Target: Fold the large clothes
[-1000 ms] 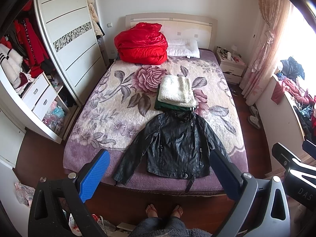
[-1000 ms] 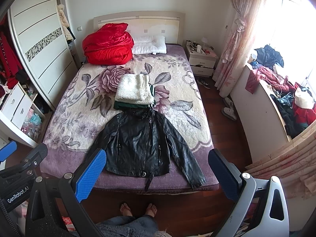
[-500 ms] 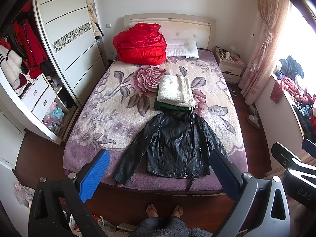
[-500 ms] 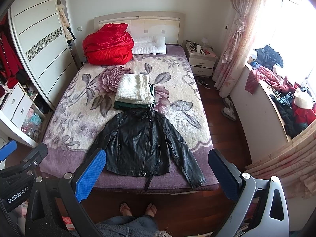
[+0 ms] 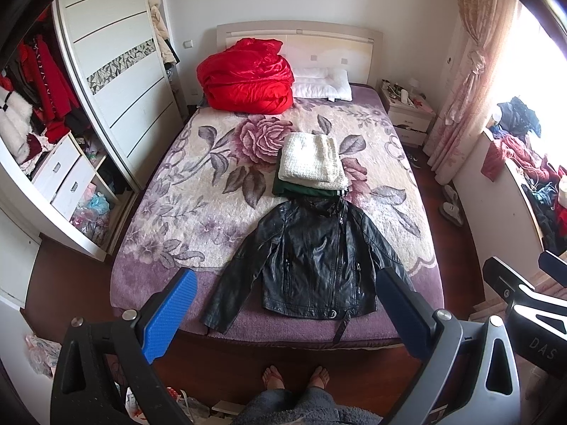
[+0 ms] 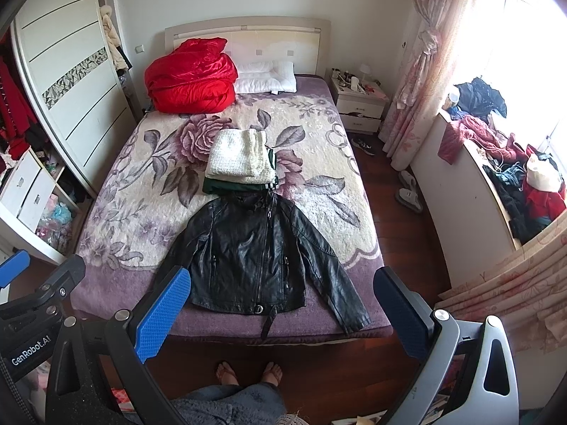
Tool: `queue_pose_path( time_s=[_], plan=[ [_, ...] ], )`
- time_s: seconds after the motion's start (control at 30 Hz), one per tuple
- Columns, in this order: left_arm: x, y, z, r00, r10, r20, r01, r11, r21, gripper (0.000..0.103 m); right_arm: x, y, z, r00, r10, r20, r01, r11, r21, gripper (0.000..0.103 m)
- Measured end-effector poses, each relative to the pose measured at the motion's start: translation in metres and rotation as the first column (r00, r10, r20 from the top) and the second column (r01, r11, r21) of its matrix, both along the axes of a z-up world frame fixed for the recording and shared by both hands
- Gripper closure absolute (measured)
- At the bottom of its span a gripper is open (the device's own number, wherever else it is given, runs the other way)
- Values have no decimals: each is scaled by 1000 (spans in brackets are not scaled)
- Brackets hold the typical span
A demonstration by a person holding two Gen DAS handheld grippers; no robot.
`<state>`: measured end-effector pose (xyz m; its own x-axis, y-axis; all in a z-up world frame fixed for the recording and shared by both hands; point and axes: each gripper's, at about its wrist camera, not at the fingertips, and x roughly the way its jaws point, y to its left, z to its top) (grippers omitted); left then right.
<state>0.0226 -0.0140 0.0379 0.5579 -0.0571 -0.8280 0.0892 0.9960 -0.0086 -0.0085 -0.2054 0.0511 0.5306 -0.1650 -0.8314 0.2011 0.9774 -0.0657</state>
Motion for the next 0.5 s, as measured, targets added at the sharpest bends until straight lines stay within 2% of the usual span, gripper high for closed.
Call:
queue_pose_path(
  time_s=[0.13, 0.23, 0.33, 0.4, 0.47, 0.5],
  plan=[
    [14, 11, -20, 1000, -6, 9, 6, 1000, 13, 0, 8, -1, -15, 999, -30, -15, 30, 999, 13, 0],
    [40, 10, -53, 1000, -8, 15, 7, 998, 60, 0, 20, -10, -37, 997, -78, -13, 79, 996, 42, 0],
    [67, 6, -94, 1000, 1, 4, -2, 994, 110, 0, 34, -38, -84, 987, -155, -47, 159, 984, 84, 0],
    [88, -1, -132, 1000, -7, -14, 9, 992, 126, 0, 38, -67, -123, 970, -226, -84, 237, 960, 150, 2],
    [106, -8, -170, 997, 4, -71, 8, 986, 167, 0, 38, -107, -176, 940, -311, -140, 336, 913, 230, 33],
    [117, -14, -192, 994, 7, -106, 12, 984, 179, 0, 37, -123, -201, 924, -341, -172, 376, 894, 245, 57]
  ],
)
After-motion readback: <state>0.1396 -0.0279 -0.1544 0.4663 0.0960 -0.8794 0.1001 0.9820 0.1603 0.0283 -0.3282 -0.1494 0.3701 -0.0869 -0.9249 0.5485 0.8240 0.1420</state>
